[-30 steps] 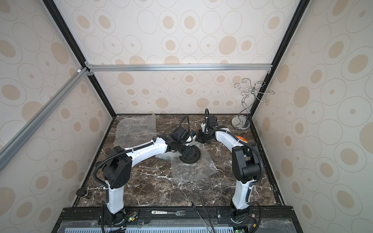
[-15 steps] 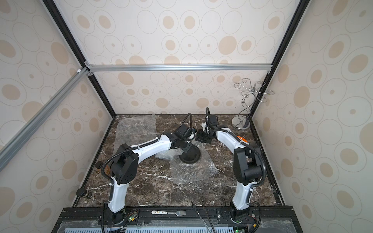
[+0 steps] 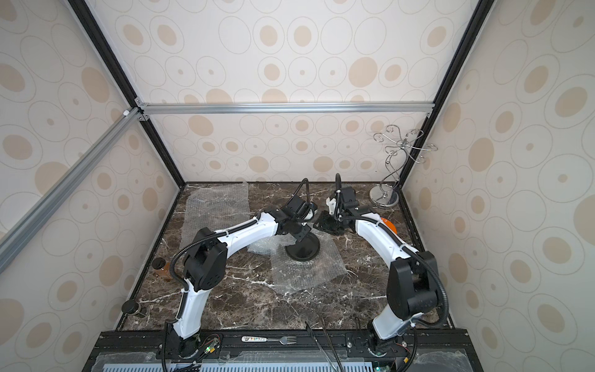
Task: Unpack dinner plates from bubble wrap
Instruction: Unwrap the bubble wrap at the center of the board.
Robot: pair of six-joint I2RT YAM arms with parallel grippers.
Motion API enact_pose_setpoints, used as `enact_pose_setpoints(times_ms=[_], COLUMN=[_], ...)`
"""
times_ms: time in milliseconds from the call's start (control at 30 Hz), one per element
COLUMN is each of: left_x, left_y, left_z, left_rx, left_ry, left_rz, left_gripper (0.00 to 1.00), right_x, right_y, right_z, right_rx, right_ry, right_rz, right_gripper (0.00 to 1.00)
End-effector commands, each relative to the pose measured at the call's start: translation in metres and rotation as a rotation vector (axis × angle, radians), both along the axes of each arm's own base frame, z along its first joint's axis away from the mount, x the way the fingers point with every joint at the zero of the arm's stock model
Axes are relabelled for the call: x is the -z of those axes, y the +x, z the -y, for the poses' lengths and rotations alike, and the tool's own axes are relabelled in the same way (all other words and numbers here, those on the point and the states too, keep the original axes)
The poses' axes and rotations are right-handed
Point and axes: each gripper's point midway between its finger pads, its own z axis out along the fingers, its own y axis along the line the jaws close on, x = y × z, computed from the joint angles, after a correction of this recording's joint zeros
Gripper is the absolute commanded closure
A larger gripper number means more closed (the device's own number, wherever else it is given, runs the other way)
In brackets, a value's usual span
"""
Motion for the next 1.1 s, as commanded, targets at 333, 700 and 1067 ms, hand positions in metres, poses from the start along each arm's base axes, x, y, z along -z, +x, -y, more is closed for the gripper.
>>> enact_pose_setpoints(times_ms=[333, 700, 1067], left_x=[-0.020, -0.025, -0.032], left_y=[0.007, 0.003, 0.006], left_z=[0.003, 0.004, 0.005], left_rx=[0.021, 0.023, 0.027], left_ry=[-0.044, -0.085, -0.138], left_rz=[-0.001, -0.017, -0.037], left_gripper=[0.99, 1.00, 1.00], right_x=[0.055, 0.092, 0.122], right_y=[-0.029, 0.003, 0.016], right_z=[0.008, 0.027, 0.041], right_rx=[0.011, 0.116, 0.173], right_ry=[-0.023, -0.086, -0.084], right_rz=[-0.127, -0.132, -0.172], right_gripper=[0.97, 1.00, 1.00])
